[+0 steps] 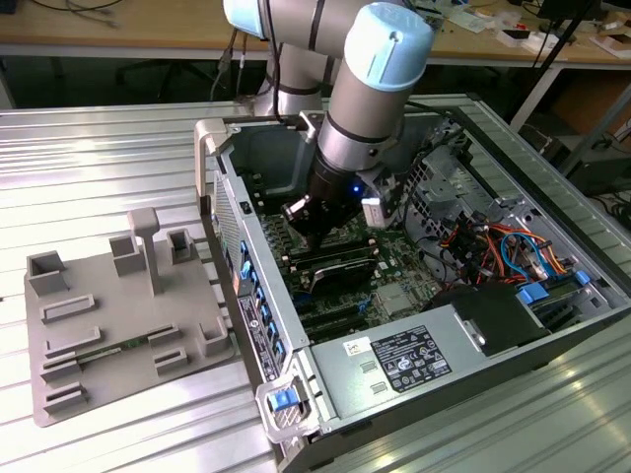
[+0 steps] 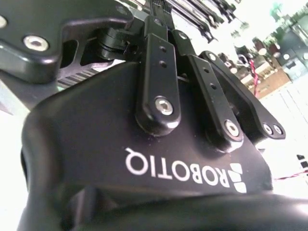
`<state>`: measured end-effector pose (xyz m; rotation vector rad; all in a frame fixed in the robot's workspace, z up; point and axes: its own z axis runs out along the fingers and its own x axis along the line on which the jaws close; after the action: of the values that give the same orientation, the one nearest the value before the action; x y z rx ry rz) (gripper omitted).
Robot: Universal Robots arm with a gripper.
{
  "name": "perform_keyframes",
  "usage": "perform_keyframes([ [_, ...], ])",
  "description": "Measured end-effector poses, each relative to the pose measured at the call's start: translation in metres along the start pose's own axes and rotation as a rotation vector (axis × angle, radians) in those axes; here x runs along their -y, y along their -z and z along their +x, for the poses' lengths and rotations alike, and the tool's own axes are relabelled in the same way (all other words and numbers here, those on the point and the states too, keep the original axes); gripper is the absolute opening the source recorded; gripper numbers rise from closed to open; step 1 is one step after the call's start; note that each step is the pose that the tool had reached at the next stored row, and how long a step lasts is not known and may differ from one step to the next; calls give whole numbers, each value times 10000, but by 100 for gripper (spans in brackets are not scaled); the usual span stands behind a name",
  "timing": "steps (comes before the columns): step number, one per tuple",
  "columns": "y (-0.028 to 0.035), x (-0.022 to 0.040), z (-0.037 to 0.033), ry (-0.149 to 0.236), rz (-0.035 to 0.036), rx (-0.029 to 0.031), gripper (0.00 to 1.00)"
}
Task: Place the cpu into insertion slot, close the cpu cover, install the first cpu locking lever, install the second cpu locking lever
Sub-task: 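Install the second cpu locking lever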
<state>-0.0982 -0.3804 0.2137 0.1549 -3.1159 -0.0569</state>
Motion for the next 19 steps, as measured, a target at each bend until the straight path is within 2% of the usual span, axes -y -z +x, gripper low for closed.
perform_keyframes([
  [1, -5, -4, 36, 2, -21, 3, 11],
  [4, -12, -5, 47, 209, -31, -4, 11],
  [7, -24, -13, 48, 626, -36, -19, 11],
  [18, -96, -88, 39, 1070, -82, -29, 11],
  [19, -128, -103, 37, 1188, -98, -35, 11],
])
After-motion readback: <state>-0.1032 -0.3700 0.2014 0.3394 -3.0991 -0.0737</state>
